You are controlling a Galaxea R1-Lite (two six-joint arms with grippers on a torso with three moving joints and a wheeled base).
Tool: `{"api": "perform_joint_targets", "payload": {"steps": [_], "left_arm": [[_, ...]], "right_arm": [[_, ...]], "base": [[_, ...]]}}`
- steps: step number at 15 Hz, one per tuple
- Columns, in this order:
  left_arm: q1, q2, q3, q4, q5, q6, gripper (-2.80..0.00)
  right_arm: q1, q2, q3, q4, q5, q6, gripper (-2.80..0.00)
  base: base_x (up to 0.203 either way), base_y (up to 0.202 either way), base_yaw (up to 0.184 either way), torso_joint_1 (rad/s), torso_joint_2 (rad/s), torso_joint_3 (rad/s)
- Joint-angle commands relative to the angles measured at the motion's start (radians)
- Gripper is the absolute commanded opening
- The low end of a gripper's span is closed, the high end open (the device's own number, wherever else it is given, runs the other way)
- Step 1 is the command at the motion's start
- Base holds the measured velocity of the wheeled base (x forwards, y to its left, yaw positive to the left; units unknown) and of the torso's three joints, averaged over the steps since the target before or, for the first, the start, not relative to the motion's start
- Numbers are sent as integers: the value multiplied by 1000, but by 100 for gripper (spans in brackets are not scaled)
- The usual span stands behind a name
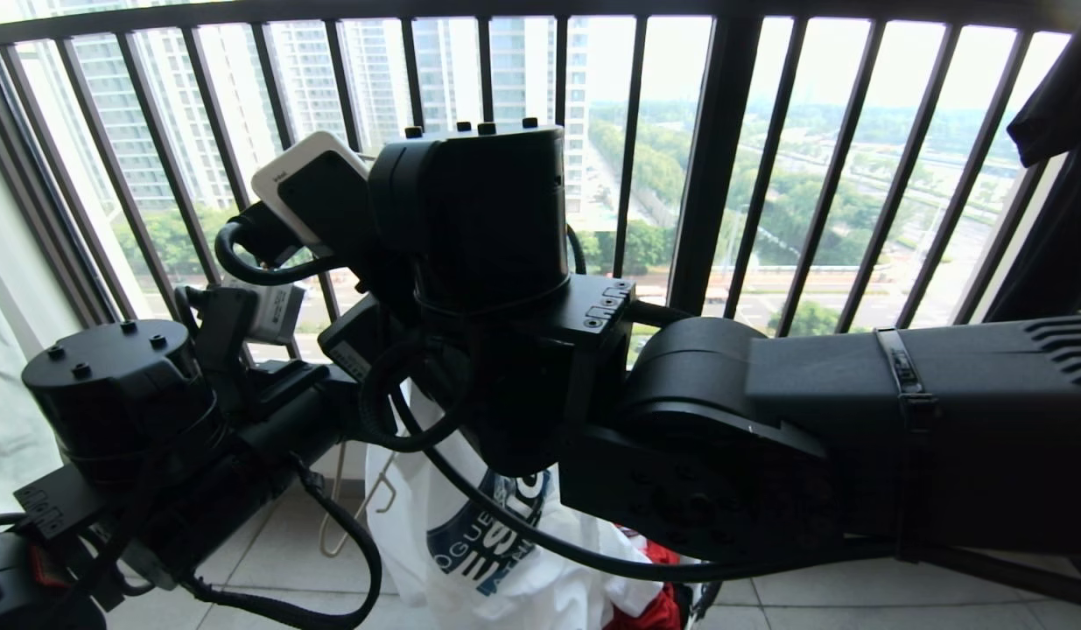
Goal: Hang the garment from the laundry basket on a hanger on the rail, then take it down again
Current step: Hang the clothes on the clothes rack
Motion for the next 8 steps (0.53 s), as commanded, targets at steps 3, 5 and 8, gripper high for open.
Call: {"api": "perform_joint_targets", "payload": {"steps": [3, 5, 8], "left_arm": [[0, 6, 2, -58, 2, -9, -280], [0, 4, 5, -65, 1, -28, -280], [0, 1, 7, -65, 0, -33, -280]], "right_arm": [[0, 0, 1, -2, -2, -3, -280], [0, 2, 1, -2, -2, -3, -280], [-1, 2, 0, -3, -2, -3, -280]], "base": [[0, 0, 0, 0, 0, 0], [0, 0, 0, 0, 0, 0], [0, 0, 0, 0, 0, 0]]}}
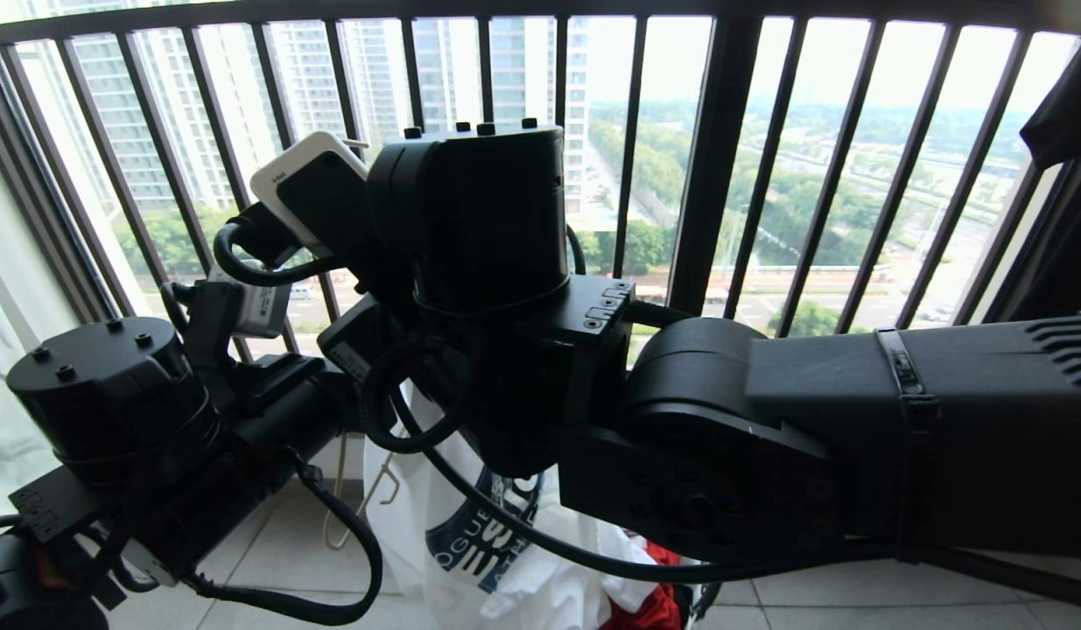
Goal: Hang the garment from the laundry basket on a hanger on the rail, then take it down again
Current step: Hang the clothes on the clothes rack
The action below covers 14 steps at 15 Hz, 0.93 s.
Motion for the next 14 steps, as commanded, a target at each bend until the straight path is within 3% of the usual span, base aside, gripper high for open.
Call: {"api": "perform_joint_targets", "payload": {"steps": [1, 14], "left_arm": [[0, -2, 1, -6, 1, -2, -280], [0, 3, 13, -58, -7, -13, -280]], "right_arm": [[-1, 1, -1, -3, -2, -3, -280], [-11, 8, -4, -7, -2, -3, -280]], "base": [[0, 0, 0, 0, 0, 0], [0, 0, 0, 0, 0, 0]]}}
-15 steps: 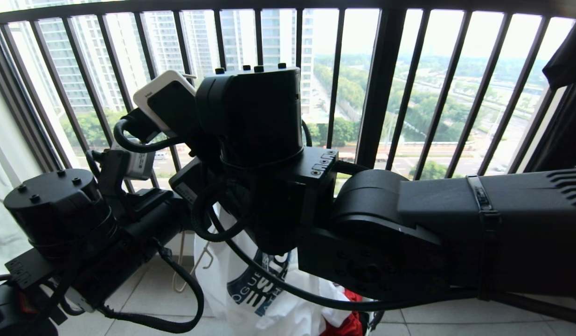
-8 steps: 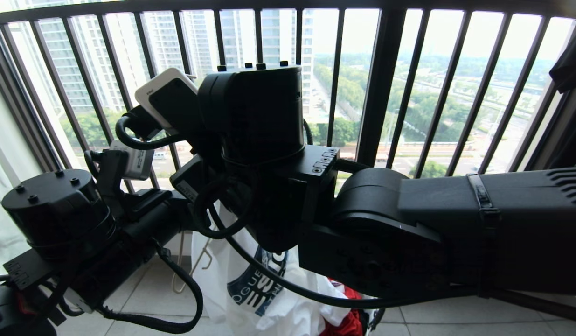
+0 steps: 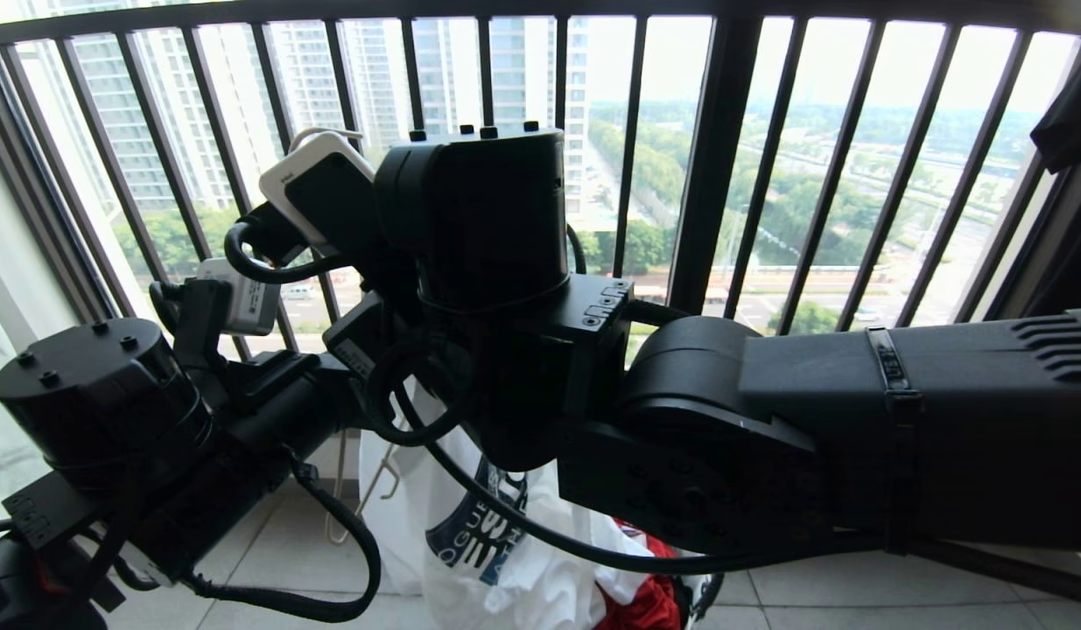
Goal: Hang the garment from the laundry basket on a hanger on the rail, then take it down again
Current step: Hang the clothes on the clothes rack
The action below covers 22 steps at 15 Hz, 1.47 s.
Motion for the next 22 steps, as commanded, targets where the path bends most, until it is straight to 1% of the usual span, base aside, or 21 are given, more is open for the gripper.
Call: {"api": "perform_joint_targets", "payload": {"steps": [1, 2, 11, 19, 22], "left_arm": [[0, 1, 1, -7, 1, -2, -280], [0, 1, 1, -7, 1, -2, -280], [5, 0, -2, -26, 1, -2, -280], [5, 6, -2, -27, 3, 0, -280], [5, -2, 1, -27, 1, -2, -280]], "right_arm": [[0, 1, 0, -2, -2, -3, -79], [0, 0, 0, -2, -2, -3, 0], [1, -31, 23, -2, -7, 0, 0], [0, -135, 114, -8, -30, 9, 0], [-22, -202, 174, -7, -34, 24, 0]], "base": [[0, 0, 0, 0, 0, 0], [0, 0, 0, 0, 0, 0], [0, 0, 0, 0, 0, 0], [0, 0, 0, 0, 0, 0], [0, 0, 0, 0, 0, 0]]}}
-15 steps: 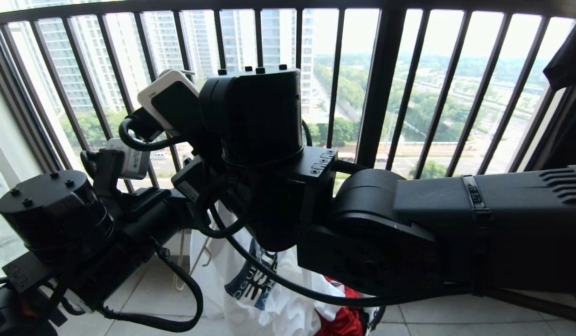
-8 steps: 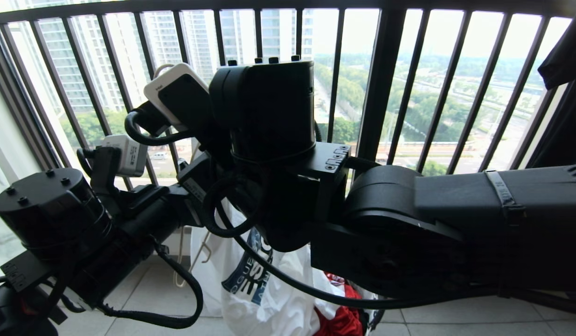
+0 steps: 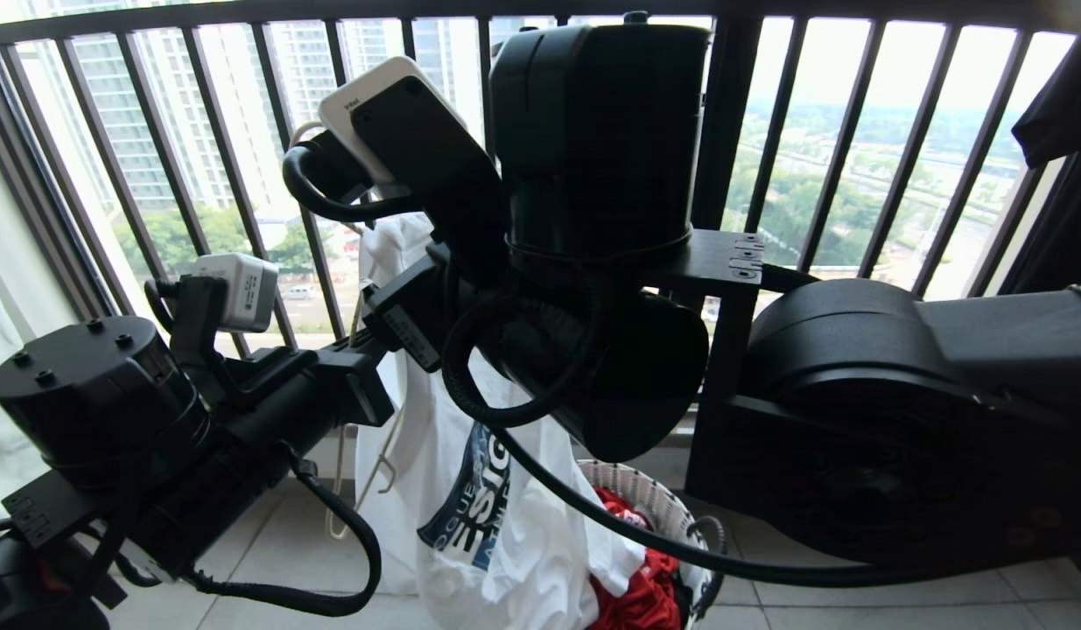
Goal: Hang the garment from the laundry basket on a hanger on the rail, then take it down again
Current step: Hang the clothes on the clothes rack
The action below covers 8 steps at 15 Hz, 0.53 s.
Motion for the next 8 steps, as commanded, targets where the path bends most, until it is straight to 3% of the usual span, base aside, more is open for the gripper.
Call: {"api": "perform_joint_targets", "payload": {"steps": [1, 2, 8], "left_arm": [[0, -8, 0, -6, -2, -3, -280], [0, -10, 3, -6, -6, -3, -280], [0, -91, 50, 1, -163, -74, -280]], "right_arm": [[-28, -81, 77, -2, -2, -2, 0], [-46, -109, 110, -2, -1, -2, -280], [-140, -168, 147, 15, 0, -15, -280]], "base": [[0, 0, 0, 0, 0, 0], [0, 0, 0, 0, 0, 0], [0, 0, 0, 0, 0, 0]]}}
